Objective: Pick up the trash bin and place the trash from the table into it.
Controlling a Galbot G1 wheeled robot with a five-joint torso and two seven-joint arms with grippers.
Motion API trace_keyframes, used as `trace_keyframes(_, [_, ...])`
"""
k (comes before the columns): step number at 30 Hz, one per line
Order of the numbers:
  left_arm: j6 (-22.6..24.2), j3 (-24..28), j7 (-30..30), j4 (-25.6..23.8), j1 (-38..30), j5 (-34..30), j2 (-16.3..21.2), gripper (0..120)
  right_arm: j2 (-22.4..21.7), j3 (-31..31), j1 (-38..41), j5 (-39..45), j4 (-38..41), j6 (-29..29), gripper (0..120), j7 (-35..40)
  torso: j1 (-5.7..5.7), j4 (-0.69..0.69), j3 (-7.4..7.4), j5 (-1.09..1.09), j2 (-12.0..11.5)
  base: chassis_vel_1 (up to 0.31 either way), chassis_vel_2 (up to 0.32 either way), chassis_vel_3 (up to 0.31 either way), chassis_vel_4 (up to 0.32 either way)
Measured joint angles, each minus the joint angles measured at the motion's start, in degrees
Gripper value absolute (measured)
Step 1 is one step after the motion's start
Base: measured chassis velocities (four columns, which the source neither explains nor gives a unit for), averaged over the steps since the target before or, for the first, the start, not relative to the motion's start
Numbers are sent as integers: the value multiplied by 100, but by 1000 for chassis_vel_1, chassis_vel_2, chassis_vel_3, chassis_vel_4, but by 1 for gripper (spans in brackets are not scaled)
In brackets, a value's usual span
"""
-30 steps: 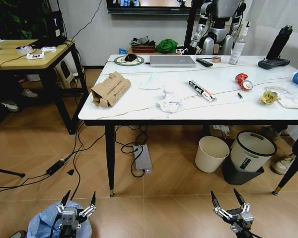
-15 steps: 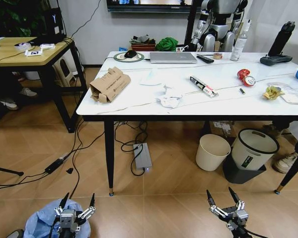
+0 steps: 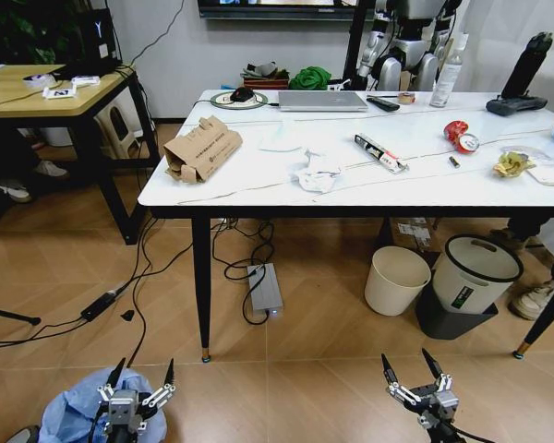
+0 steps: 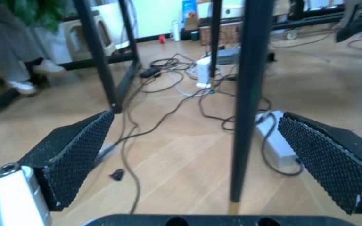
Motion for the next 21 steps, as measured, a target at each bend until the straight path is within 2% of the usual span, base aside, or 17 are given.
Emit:
trace_keyframes(1, [65,-29,-20,-40,25,-44,25,100,7,3,7,6,-10,1,100,0,0,0,0,0,0,0,0,0,0])
trace_keyframes(4, [875,-390,-339,-361,190,-770,421,100,65,1,85,33,-150,58,100,0,0,0,5,1,3,0,0,0,0])
trace_keyframes(6, [1038,-504,-418,-374,191,-870,505,100,69,-5,96,40,-176,69,100,-1,0,0,6,1,5,0,0,0,0])
trace_keyframes(10, [1997,-1178,-581,-292,44,-1682,1003,100,88,-58,179,71,-388,154,100,-14,4,0,15,0,19,0,0,0,0])
trace_keyframes(12, [2125,-1252,-581,-253,15,-1789,1072,100,93,-65,192,73,-414,163,100,-16,6,-1,17,0,20,0,0,0,0])
trace_keyframes(16, [2665,-1487,-384,245,-131,-2048,1436,100,185,-115,280,79,-580,241,100,-43,11,0,24,-1,32,0,0,0,0])
trace_keyframes(18, [2701,-1487,-342,334,-136,-2049,1466,100,198,-119,287,79,-593,247,100,-45,11,-1,24,-1,34,0,0,0,0])
trace_keyframes(21, [2743,-1420,-90,892,-154,-1849,1582,100,218,-123,331,81,-644,276,100,-51,13,0,28,-1,41,0,0,0,0])
